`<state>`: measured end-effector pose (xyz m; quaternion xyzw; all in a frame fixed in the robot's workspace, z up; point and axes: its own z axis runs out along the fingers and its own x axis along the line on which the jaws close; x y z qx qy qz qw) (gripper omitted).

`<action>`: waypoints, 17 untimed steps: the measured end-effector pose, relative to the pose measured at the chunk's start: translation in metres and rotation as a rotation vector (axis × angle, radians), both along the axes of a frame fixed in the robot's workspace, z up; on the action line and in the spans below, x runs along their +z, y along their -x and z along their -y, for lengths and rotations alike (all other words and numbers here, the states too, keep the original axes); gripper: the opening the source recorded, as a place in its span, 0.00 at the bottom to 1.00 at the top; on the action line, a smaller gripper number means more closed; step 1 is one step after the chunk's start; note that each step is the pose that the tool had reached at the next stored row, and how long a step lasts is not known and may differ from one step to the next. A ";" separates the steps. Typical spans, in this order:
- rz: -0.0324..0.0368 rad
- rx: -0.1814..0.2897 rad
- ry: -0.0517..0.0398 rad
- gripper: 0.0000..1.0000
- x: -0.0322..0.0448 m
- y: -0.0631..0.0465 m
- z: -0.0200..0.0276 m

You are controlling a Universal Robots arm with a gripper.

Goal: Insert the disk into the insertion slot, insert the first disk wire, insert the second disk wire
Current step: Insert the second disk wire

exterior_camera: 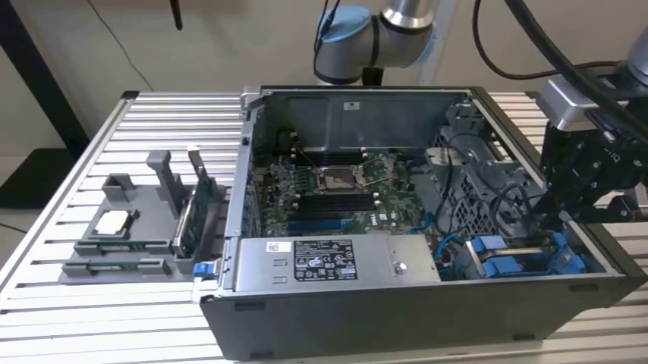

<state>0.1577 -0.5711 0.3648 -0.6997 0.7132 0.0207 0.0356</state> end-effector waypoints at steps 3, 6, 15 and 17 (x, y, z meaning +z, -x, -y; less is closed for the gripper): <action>-0.0033 0.000 0.0010 0.26 0.0084 0.000 -0.0012; -0.0048 0.000 0.0007 0.26 0.0092 -0.003 -0.0017; -0.0095 0.000 0.0000 0.26 0.0094 -0.020 -0.0018; -0.0095 0.000 -0.0045 0.26 0.0093 -0.020 -0.0017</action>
